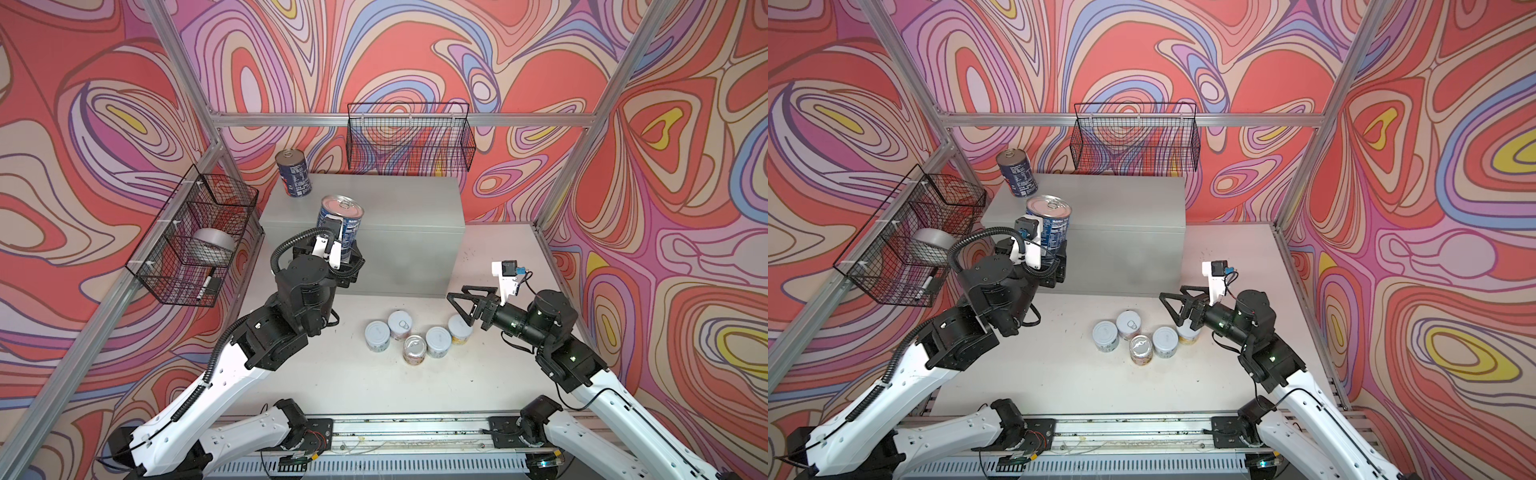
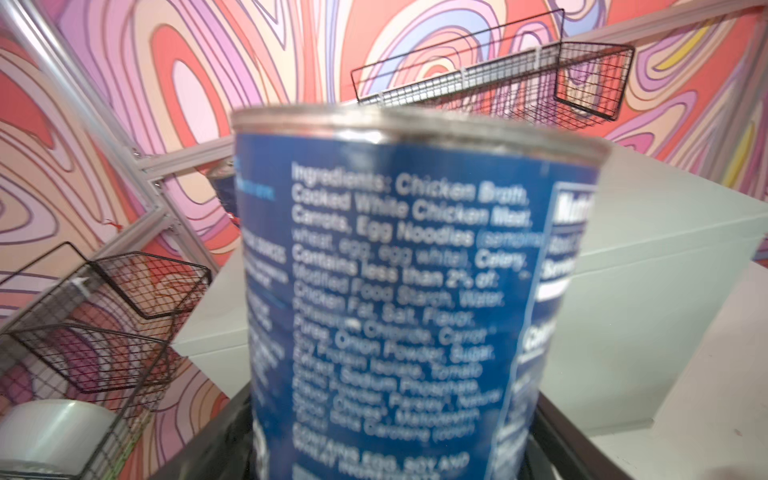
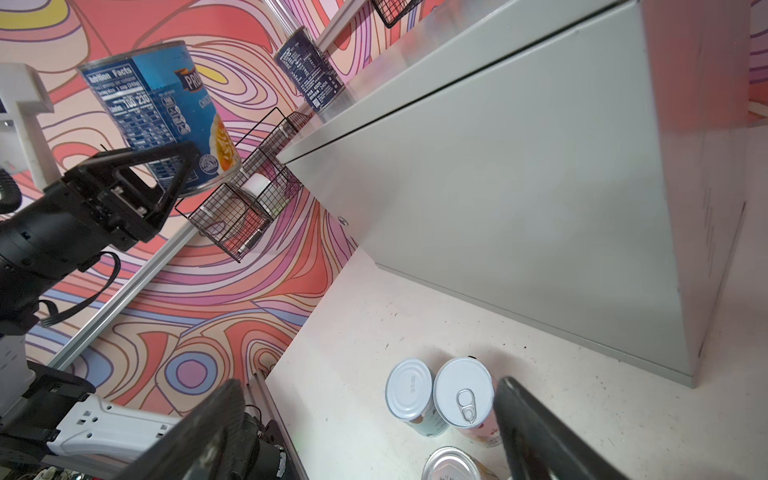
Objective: Place and organize the canned foods onto the counter
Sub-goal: 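Raise the soup can with the left gripper over the grey cabinet top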
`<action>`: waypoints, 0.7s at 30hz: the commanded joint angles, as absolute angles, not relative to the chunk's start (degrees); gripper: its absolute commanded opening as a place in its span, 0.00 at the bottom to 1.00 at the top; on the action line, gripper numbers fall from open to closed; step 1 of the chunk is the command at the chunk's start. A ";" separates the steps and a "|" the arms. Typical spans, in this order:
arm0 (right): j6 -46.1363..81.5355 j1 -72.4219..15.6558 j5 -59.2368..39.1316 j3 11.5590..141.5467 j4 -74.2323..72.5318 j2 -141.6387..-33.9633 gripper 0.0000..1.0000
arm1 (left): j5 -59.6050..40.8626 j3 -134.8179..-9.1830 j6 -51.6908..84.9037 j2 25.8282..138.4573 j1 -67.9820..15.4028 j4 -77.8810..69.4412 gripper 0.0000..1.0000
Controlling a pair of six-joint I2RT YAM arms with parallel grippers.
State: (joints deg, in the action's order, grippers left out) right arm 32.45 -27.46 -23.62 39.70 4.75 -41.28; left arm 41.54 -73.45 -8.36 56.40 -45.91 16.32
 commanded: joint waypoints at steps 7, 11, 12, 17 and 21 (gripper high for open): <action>31.94 -27.75 -25.31 36.79 3.64 -39.41 0.96 | 43.96 -82.00 -13.06 57.18 -40.89 4.31 0.41; 31.03 -27.69 -24.90 36.72 4.74 -38.60 0.96 | 39.97 -84.77 -8.93 59.28 -36.61 7.55 0.40; 30.89 -27.75 -24.70 36.57 4.96 -38.37 0.96 | 39.70 -85.48 -8.81 60.08 -36.08 7.65 0.40; 30.67 -27.69 -24.17 35.60 5.33 -37.63 0.96 | 37.92 -89.45 -8.58 64.44 -34.10 7.91 0.40; 30.45 -27.69 -24.14 35.44 5.80 -37.32 0.96 | 30.30 -91.06 -5.84 67.05 -29.75 8.99 0.40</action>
